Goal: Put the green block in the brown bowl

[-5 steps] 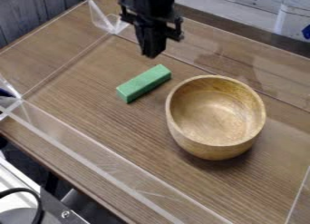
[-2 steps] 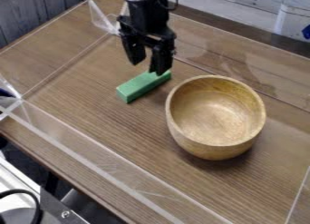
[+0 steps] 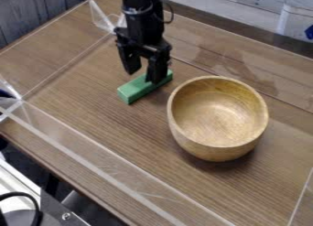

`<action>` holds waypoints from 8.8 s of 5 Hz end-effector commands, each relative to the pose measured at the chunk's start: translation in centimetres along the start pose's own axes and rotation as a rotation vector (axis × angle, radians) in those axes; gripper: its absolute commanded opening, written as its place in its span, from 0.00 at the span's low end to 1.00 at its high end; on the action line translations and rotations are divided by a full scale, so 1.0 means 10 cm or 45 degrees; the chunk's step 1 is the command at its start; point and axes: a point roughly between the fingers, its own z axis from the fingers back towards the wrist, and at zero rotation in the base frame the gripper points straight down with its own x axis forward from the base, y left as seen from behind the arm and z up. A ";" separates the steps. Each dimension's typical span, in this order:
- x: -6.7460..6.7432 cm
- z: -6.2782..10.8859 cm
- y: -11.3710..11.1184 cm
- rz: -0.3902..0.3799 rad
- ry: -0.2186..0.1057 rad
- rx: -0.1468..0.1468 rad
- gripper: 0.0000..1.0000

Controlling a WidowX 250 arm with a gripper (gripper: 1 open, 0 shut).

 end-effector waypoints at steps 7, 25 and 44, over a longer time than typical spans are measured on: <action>0.11 0.96 -0.21 0.007 -0.212 0.040 0.00; -0.02 0.75 -1.31 -0.177 -0.162 -0.066 0.00; -0.06 0.14 -1.48 -0.232 0.014 -0.123 0.00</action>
